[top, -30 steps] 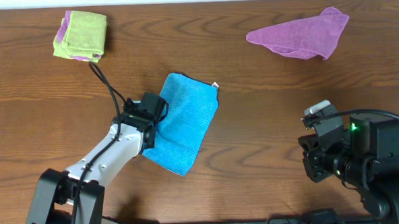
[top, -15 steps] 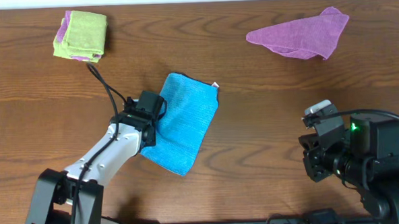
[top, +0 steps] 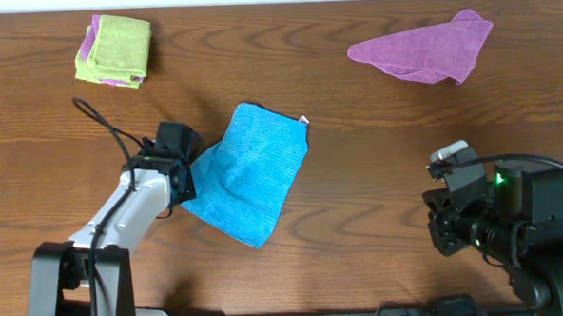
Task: Fold the cloth
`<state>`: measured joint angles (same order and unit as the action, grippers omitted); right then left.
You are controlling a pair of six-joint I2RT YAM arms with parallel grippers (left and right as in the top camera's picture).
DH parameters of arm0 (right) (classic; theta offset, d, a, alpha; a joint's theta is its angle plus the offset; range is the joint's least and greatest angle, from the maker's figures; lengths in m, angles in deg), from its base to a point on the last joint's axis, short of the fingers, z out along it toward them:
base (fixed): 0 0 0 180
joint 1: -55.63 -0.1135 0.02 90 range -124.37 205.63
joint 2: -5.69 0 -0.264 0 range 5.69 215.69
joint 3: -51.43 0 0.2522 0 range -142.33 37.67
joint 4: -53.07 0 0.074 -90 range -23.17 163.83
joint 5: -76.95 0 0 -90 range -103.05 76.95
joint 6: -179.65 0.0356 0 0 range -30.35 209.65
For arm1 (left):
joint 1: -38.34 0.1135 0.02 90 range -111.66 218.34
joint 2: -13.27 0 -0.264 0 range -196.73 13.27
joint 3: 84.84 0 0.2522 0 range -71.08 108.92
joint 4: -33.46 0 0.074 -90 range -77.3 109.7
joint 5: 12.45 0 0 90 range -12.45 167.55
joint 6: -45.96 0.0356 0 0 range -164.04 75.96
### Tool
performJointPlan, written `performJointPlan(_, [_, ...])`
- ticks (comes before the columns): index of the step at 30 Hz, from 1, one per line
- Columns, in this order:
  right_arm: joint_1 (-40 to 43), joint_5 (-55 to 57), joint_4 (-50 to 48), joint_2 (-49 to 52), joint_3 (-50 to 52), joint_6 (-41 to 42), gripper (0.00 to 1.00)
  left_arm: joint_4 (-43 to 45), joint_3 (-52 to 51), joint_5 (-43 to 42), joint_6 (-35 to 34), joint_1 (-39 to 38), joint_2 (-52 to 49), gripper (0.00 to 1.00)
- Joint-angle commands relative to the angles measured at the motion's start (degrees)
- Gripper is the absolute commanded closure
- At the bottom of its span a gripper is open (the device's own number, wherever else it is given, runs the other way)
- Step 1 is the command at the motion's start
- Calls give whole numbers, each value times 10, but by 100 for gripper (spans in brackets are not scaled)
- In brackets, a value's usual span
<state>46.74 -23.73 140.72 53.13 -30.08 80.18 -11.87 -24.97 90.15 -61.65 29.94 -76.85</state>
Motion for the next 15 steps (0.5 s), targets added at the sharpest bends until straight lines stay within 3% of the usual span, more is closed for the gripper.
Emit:
performJointPlan(1, [3,2,-2,-3,3,6,98,-6,10,-57,13,-5,1,89])
performJointPlan(2, [3,2,-3,-3,3,6,98,-10,12,-59,12,-13,9,78])
performJointPlan(6, [3,2,-4,-3,3,6,98,-27,28,-56,9,-31,45,60])
performJointPlan(7, [3,2,-4,-3,3,6,98,-27,30,-56,9,-36,58,45])
performJointPlan(8, [3,2,-4,-3,3,6,98,-25,30,-56,9,-41,69,19])
performJointPlan(10, [3,2,-4,-3,3,6,98,-25,30,-52,10,-49,77,16])
performJointPlan(15, [3,2,-4,-3,3,6,98,-24,30,-43,13,-88,76,33])
